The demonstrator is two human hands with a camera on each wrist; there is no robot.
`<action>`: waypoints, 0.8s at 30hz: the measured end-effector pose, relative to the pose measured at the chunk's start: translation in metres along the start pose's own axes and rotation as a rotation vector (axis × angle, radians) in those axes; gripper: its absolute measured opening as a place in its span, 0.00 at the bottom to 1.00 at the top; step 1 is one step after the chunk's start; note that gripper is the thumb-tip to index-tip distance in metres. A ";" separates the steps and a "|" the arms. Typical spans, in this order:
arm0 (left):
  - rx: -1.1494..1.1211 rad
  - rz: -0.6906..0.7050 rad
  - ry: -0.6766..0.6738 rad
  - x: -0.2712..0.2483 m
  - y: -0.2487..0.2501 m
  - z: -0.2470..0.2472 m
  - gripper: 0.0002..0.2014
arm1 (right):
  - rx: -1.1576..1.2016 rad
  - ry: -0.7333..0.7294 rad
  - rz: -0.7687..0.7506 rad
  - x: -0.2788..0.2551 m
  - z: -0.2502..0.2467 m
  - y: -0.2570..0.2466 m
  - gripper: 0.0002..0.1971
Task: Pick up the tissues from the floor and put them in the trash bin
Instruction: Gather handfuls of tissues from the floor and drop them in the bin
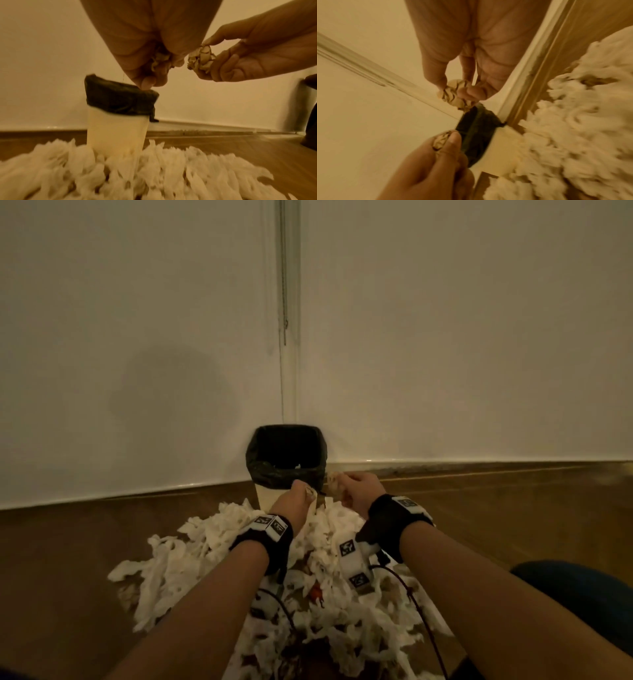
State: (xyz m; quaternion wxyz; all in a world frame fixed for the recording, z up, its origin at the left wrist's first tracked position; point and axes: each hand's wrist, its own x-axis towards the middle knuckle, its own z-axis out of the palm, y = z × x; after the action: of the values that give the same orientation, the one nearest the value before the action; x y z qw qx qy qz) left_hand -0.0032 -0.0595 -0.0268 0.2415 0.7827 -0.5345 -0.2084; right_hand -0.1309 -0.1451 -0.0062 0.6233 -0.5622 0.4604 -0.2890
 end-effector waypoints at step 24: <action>0.014 -0.029 0.310 0.072 -0.022 -0.100 0.16 | -0.432 0.162 -0.262 0.075 0.025 -0.064 0.21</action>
State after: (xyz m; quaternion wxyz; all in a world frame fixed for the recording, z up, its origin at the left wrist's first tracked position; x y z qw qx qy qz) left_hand 0.0963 -0.1050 0.0344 0.3127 0.8147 -0.4810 -0.0845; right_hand -0.0677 -0.2128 0.0359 0.4073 -0.7118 0.4833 -0.3064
